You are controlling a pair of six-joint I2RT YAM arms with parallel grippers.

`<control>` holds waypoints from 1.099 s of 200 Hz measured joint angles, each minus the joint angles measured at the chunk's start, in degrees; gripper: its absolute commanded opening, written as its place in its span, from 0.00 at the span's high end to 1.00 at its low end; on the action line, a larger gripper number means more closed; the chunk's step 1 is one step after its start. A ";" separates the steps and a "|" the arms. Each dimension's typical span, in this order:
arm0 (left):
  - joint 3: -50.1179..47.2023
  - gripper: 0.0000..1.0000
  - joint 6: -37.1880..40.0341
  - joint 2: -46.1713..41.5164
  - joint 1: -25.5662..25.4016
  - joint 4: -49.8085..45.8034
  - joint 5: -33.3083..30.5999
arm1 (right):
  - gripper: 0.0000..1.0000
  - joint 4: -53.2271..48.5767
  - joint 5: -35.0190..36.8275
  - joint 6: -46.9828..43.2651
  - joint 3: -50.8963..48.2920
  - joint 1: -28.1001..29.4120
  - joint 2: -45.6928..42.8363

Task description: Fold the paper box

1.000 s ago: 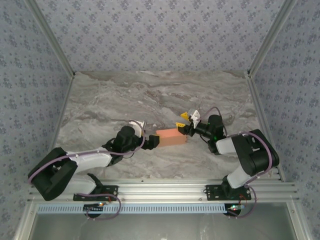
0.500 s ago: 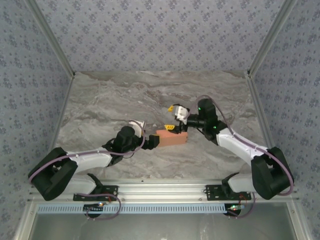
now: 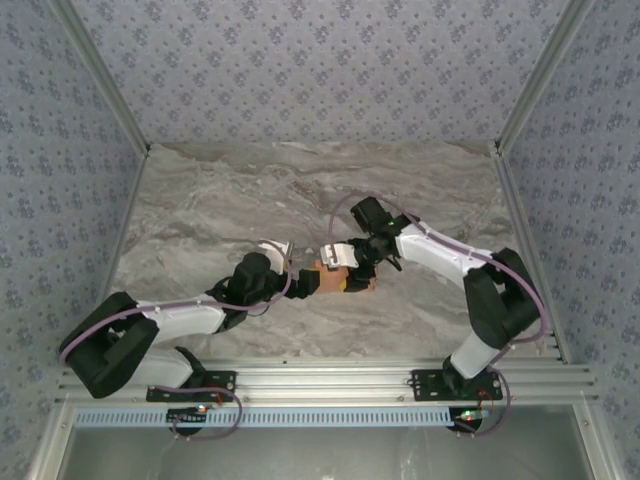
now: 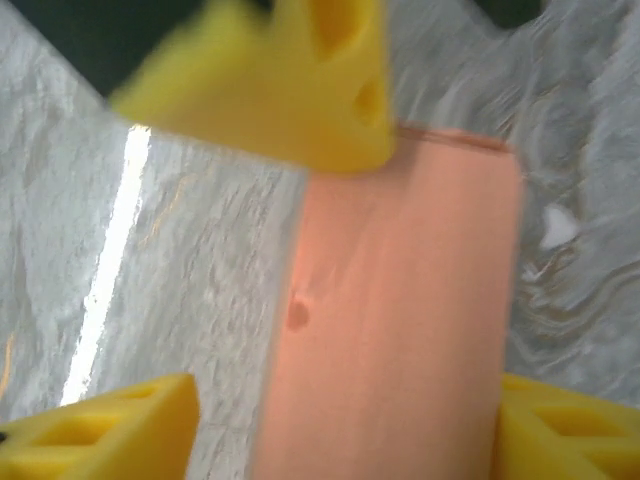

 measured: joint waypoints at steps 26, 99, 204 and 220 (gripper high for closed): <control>0.55 0.01 -0.02 -1.97 0.02 -3.52 -0.35 | 0.47 -0.22 5.57 -1.03 0.66 1.11 0.92; 12.72 0.01 0.28 -24.24 10.51 -26.84 -3.98 | 0.41 24.33 29.57 6.60 -13.86 13.05 -5.68; 17.64 0.01 -4.85 -16.55 35.26 -44.78 -7.23 | 0.00 21.73 25.99 24.50 -16.26 18.93 -27.61; 18.73 0.01 -3.26 -16.61 35.26 -44.98 -9.62 | 0.00 18.64 22.23 24.06 -14.29 16.94 -31.41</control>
